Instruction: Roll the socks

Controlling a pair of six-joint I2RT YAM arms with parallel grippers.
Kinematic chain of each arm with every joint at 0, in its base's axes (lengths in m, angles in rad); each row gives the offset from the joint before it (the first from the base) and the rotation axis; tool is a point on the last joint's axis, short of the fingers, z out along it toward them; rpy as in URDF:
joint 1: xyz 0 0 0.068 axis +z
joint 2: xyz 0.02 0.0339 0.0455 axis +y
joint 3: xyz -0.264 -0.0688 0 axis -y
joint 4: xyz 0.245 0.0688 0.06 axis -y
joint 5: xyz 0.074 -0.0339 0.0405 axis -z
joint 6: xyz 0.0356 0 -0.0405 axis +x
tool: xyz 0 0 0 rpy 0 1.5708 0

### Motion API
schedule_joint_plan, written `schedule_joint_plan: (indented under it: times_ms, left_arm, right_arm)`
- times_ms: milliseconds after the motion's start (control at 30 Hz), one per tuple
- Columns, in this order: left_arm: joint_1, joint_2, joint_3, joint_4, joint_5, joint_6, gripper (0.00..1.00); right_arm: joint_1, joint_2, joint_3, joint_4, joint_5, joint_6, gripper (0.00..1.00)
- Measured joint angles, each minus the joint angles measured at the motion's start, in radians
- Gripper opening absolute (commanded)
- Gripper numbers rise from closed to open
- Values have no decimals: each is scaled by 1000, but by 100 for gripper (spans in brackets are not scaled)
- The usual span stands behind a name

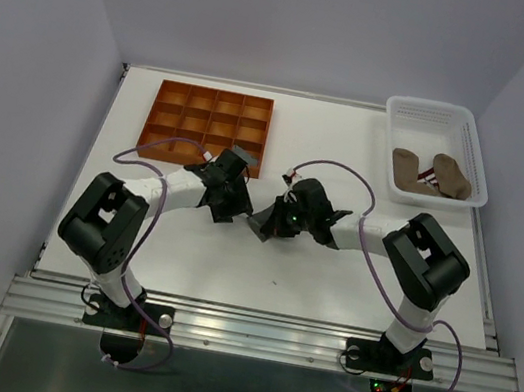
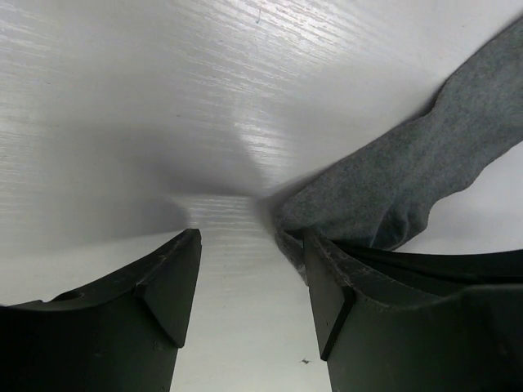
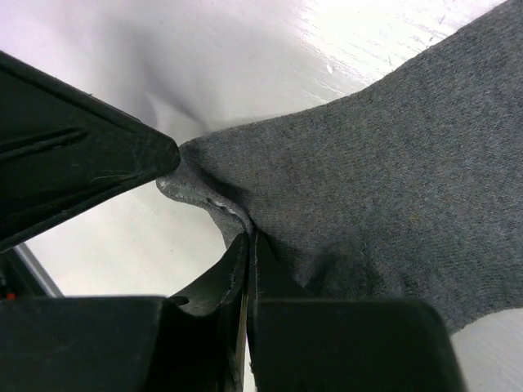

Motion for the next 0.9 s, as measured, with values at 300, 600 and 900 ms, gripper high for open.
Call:
schedule_joint_plan:
  times_ms: [300, 600, 900]
  left_arm:
    - [-1, -106, -84, 73, -11, -5, 64]
    - [-20, -143, -146, 166, -1, -6, 58]
    - [-38, -49, -143, 195, 19, 0, 42]
  right_arm:
    - [-16, 23, 18, -14, -7, 89, 1]
    - [-35, 59, 47, -15, -68, 135, 1]
    - [-51, 68, 48, -15, -99, 161, 1]
